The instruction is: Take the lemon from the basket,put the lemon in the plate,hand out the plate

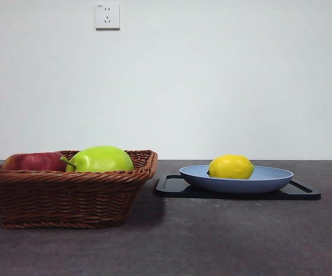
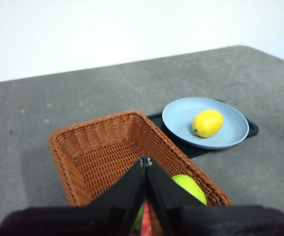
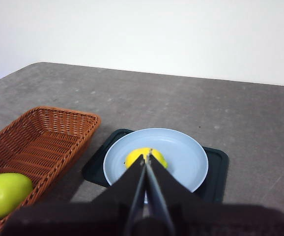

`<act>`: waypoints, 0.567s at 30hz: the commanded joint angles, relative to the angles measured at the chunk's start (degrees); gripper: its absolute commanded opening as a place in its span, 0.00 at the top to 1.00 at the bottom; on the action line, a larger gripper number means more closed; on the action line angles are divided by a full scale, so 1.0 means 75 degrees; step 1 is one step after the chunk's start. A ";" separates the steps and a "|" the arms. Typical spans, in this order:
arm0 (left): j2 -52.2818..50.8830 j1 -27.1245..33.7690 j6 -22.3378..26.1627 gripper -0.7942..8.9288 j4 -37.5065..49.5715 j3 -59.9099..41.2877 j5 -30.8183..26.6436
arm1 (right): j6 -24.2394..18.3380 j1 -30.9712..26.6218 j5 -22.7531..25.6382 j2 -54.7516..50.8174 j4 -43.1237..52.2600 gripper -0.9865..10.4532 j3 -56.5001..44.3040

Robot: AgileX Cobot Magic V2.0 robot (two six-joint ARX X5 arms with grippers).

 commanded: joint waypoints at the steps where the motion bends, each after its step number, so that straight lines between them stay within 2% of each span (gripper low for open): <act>1: 0.0064 -0.0044 -0.0076 0.91 0.0044 0.0038 0.0023 | 0.0079 0.0044 0.0032 0.0009 0.0073 0.91 0.0050; 11: 0.0032 -0.0038 -0.0064 0.91 -0.0032 0.0035 0.0017 | 0.0079 0.0044 0.0035 0.0020 0.0073 0.91 0.0050; 12: -0.0137 0.0026 0.0146 0.91 -0.0149 0.0035 -0.0032 | 0.0079 0.0044 0.0035 0.0020 0.0073 0.91 0.0050; 14: -0.0516 0.0283 0.0376 0.91 -0.0431 0.0035 0.0009 | 0.0079 0.0044 0.0029 0.0020 0.0073 0.91 0.0050; 17: -0.1125 0.0994 0.0367 0.91 -0.0752 -0.0026 0.0096 | 0.0079 0.0044 0.0029 0.0020 0.0073 0.91 0.0050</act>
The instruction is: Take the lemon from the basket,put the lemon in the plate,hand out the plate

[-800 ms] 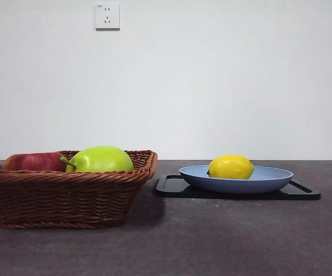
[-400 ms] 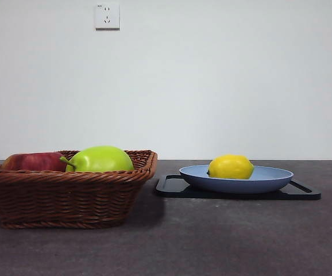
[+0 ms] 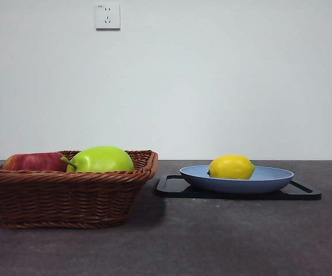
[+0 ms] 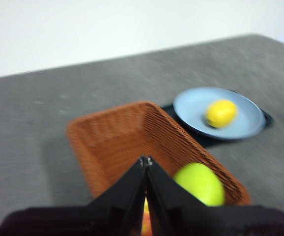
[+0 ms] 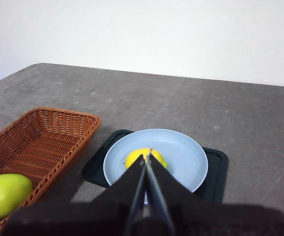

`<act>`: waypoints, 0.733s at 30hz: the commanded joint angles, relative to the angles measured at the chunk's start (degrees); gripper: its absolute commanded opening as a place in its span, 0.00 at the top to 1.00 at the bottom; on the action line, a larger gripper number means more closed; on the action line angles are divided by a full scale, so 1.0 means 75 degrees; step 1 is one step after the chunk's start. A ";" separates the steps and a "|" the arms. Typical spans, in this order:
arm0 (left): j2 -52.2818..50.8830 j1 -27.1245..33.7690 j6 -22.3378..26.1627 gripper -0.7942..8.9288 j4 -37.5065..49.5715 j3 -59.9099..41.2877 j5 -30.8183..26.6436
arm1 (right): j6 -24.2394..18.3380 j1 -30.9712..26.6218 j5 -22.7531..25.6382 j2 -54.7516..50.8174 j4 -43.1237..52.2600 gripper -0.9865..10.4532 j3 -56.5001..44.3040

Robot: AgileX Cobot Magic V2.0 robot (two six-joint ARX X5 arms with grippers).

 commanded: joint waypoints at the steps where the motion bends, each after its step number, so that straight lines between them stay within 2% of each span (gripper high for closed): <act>1: -0.0562 0.0752 0.0181 0.91 0.0035 -0.0108 -0.0052 | 0.0076 0.0044 0.0032 0.0020 0.0076 0.91 0.0050; 7: -0.1463 0.3040 0.0382 0.91 0.1428 -0.1239 -0.0050 | 0.0076 0.0044 0.0029 0.0020 0.0073 0.91 0.0050; 10: -0.1737 0.3765 0.0370 0.91 0.2139 -0.1964 0.0029 | 0.0076 0.0044 0.0032 0.0020 0.0073 0.91 0.0050; 14: -0.1836 0.4220 0.0373 0.91 0.2667 -0.2830 0.0163 | 0.0076 0.0044 0.0029 0.0020 0.0073 0.91 0.0050; 22: -0.1836 0.4503 0.0356 0.91 0.2745 -0.3891 0.0673 | 0.0076 0.0044 0.0032 0.0020 0.0073 0.91 0.0050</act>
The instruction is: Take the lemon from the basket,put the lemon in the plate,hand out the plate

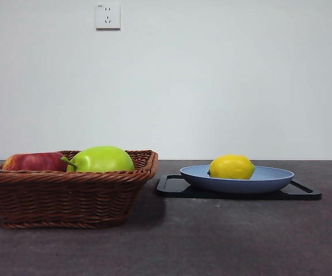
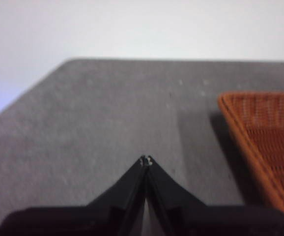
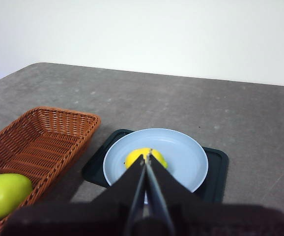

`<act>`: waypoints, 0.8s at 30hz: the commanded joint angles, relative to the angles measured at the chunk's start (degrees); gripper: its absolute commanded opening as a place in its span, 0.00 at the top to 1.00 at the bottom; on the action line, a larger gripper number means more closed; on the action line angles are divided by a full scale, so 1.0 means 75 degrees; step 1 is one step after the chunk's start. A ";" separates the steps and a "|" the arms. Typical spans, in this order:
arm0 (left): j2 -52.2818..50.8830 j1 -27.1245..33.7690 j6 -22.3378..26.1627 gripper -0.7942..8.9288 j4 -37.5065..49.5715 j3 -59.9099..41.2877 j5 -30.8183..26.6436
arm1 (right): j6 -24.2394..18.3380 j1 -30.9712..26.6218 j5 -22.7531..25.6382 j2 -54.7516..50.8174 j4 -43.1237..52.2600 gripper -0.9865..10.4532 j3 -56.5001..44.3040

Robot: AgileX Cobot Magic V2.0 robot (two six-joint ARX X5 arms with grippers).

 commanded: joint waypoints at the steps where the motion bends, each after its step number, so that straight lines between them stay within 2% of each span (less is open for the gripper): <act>1: -0.0029 0.0067 0.0061 0.91 0.0163 -0.0134 0.0137 | 0.0076 0.0044 0.0026 0.0012 0.0073 0.91 0.0050; 9: -0.0181 0.0076 0.0058 0.91 -0.0379 -0.0274 0.0160 | 0.0076 0.0044 0.0029 0.0012 0.0073 0.91 0.0050; 24: -0.0478 0.0318 0.0058 0.91 -0.0146 -0.0274 0.0152 | 0.0076 0.0044 0.0029 0.0012 0.0073 0.91 0.0050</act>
